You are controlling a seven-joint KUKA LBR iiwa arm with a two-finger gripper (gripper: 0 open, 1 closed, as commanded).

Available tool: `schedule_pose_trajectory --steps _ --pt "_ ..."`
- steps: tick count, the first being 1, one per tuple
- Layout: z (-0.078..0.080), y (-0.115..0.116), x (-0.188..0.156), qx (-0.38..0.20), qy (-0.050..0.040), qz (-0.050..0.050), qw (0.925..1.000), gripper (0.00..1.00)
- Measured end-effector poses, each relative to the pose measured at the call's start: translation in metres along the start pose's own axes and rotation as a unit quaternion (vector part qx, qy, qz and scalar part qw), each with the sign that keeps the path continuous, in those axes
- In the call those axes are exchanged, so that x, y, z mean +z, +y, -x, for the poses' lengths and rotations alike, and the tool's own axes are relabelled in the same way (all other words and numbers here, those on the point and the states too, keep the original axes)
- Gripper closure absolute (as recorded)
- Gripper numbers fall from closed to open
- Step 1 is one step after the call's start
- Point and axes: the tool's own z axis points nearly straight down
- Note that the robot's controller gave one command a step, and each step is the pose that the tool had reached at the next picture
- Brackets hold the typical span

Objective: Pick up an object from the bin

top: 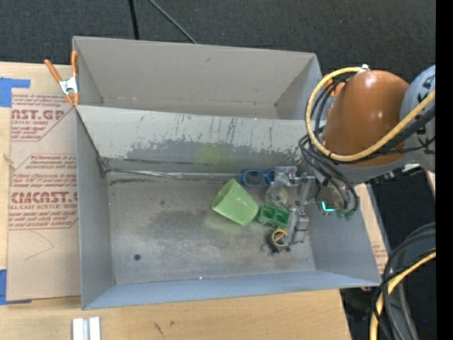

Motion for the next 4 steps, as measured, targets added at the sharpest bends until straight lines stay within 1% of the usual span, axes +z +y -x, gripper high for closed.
schedule_pose_trajectory --steps 1,2,3,4 --pt "0.023 -0.011 0.144 0.039 -0.0052 0.001 0.9992 0.0" --pt "0.042 -0.073 0.135 0.055 -0.0044 -0.001 0.9985 0.0" --pt "0.042 -0.07 0.135 0.053 -0.0039 0.0 0.9986 1.0" --pt "0.042 -0.07 0.135 0.053 -0.0038 0.0 0.9986 0.0"
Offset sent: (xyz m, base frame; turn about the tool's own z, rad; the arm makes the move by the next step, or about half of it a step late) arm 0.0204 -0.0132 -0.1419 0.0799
